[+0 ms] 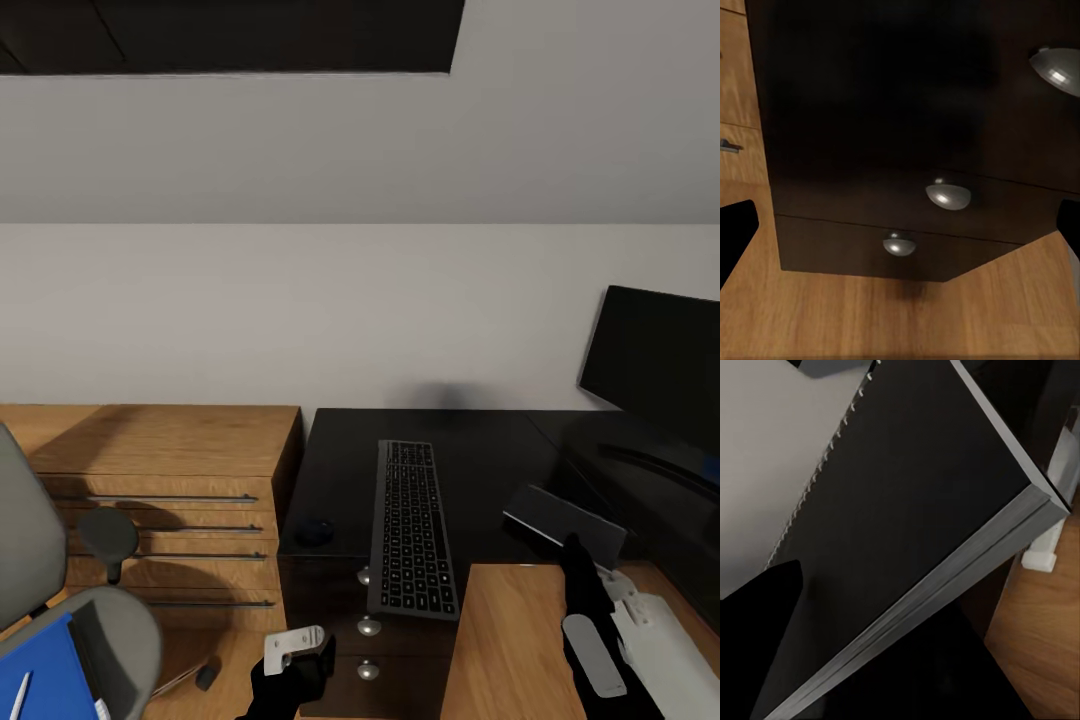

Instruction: In the bedroom, organize the workspace by keeping the computer under the desk, ensuring the monitor is on the desk, placing the keyboard on the desk next to the monitor, placing the mouse on the desk next to the keyboard, moving the folder from the swivel chair onto the desk next to the mouse, stacking the notebook on top of the folder with the pen on top of the notebook, and positioning the swivel chair next to the desk.

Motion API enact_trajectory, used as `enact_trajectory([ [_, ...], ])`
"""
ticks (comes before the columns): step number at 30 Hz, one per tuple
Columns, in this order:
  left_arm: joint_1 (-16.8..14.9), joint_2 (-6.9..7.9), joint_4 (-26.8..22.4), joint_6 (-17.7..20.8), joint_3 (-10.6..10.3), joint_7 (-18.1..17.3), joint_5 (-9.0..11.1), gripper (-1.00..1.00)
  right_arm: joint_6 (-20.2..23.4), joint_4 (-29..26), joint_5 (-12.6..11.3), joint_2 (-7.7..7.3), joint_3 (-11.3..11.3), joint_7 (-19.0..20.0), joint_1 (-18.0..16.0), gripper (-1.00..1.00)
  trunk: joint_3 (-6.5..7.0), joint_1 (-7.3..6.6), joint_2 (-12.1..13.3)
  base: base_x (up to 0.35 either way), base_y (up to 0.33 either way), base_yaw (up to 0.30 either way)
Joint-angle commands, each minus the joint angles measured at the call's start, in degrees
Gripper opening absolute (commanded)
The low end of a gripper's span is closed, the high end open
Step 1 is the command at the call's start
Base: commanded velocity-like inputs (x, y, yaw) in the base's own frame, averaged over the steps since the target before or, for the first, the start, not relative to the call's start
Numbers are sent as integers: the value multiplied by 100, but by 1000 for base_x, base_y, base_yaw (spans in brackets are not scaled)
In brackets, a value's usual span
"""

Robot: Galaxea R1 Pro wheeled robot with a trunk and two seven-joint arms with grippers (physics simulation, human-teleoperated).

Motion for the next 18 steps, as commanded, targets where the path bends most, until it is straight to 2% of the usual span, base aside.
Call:
enact_trajectory([
  [1, -9, 5, -6, -37, -21, 30, 52, 100, -18, 3, -38, 18, 13, -8, -3, -100, -6, 0, -3, 0, 0, 0],
  [11, -9, 8, -6, -37, -21, 30, 55, 100, -14, 177, -39, 164, 86, -15, -3, -100, -6, 0, -3, -49, 41, 0],
  [18, -9, 6, -6, -37, -22, 30, 60, 100, -18, 234, -35, 180, 148, -24, -3, -100, -6, 0, -3, -12, 11, 0],
])
